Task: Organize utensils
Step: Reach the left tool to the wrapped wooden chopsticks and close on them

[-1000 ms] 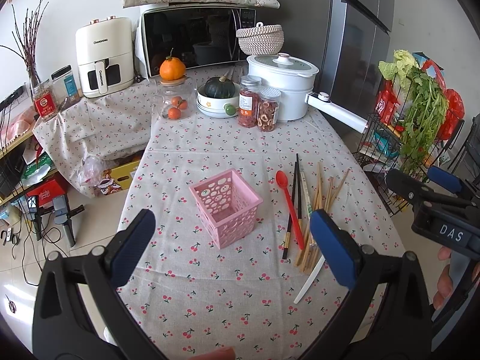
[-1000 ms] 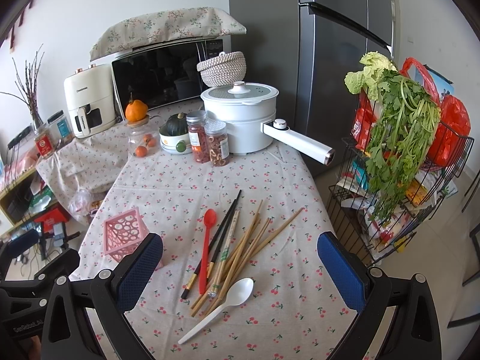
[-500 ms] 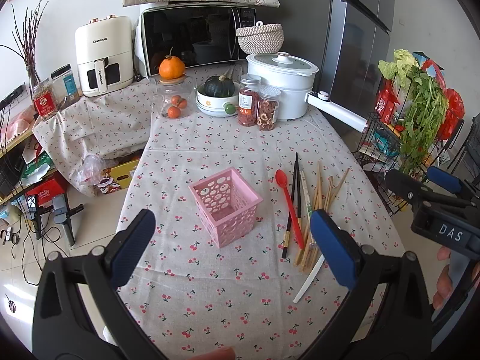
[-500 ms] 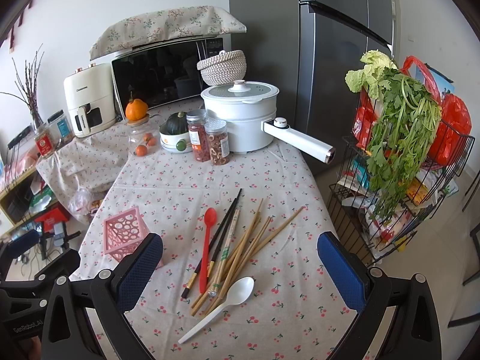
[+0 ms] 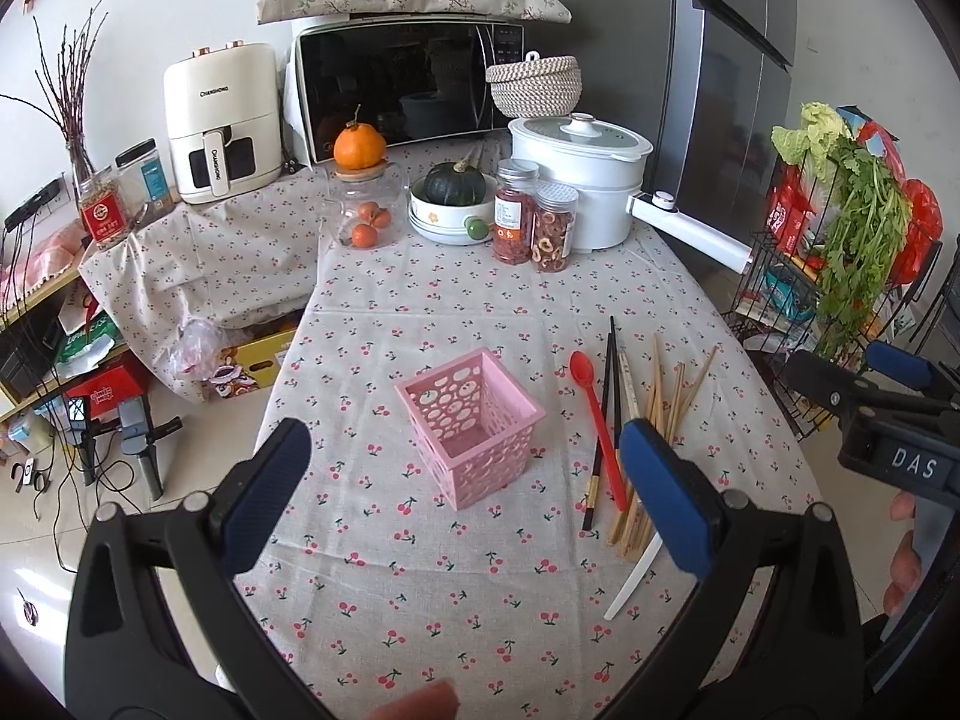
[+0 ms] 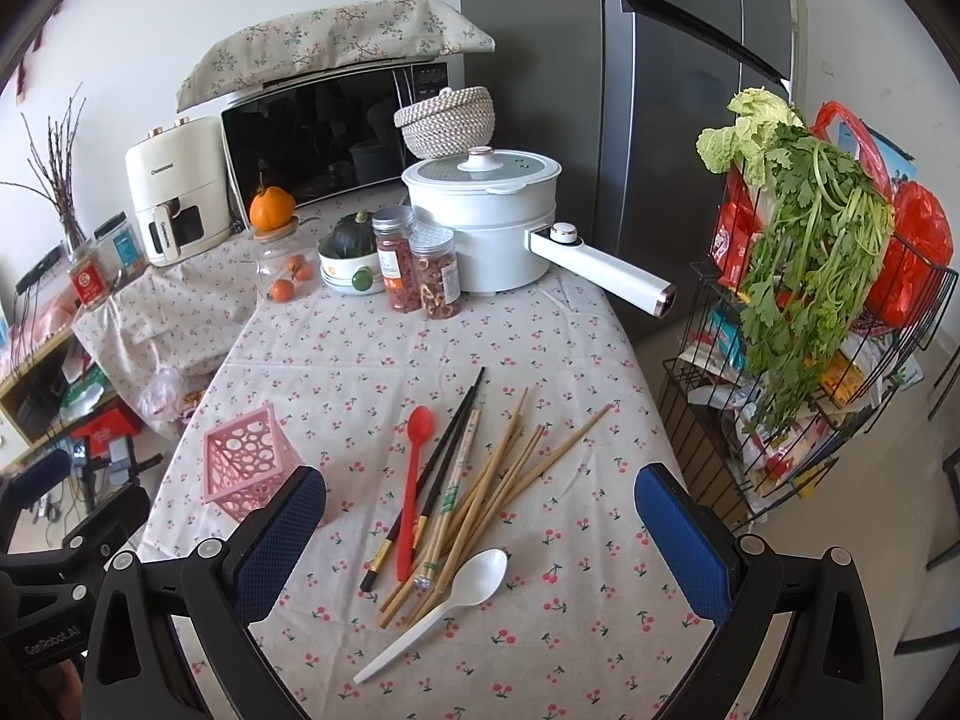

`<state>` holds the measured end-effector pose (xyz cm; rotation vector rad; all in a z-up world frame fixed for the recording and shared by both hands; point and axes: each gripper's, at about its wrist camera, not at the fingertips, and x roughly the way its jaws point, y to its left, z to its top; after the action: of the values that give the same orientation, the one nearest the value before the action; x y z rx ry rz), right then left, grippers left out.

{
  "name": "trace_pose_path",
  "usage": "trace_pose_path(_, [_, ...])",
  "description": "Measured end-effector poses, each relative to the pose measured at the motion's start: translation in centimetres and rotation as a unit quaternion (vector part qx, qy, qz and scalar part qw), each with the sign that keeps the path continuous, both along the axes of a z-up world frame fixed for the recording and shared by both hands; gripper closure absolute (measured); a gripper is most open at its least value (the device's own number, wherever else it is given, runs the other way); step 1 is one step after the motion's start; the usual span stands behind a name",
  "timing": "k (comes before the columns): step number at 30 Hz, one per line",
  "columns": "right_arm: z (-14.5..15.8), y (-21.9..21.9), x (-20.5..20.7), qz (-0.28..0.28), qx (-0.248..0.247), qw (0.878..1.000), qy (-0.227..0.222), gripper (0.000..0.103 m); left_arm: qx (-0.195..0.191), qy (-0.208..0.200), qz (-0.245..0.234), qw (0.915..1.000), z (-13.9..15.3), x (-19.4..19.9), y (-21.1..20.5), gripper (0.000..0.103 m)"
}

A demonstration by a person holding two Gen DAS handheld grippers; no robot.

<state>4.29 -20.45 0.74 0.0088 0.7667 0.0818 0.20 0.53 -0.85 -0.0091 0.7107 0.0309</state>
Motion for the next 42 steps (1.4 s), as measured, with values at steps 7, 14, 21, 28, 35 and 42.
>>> trace_pose_path(7, [-0.7,-2.3,2.5,-0.001,0.013,0.999,0.031,0.0,0.007,-0.002,-0.013,0.9999,-0.4,1.4,-0.2,0.001])
trace_pose_path(14, [-3.7,-6.6,6.6,-0.024,0.083,0.989,0.116,0.0,-0.054,0.061,-0.085,0.9931,0.0,4.8,-1.7,0.001])
trace_pose_path(21, [-8.6,-9.9,10.7,-0.051,0.121,0.965,0.228,0.0,-0.065,0.17,-0.155,0.9709,-2.0,10.5,-7.0,0.014])
trace_pose_path(28, [-10.4,-11.8,12.2,-0.084,0.121,0.96,0.239,0.0,-0.081,0.288,-0.162,0.9404,-8.5,16.4,-11.6,0.07])
trace_pose_path(35, [-13.2,-12.6,13.9,-0.08,0.169,0.941,0.282,0.012,-0.075,0.331,-0.132,0.9315,-12.8,20.3,-13.5,0.092])
trace_pose_path(42, [-14.3,-14.0,14.6,-0.097,0.17,0.938,0.288,0.012,-0.07,0.359,-0.123,0.9227,-15.0,22.9,-14.8,0.097])
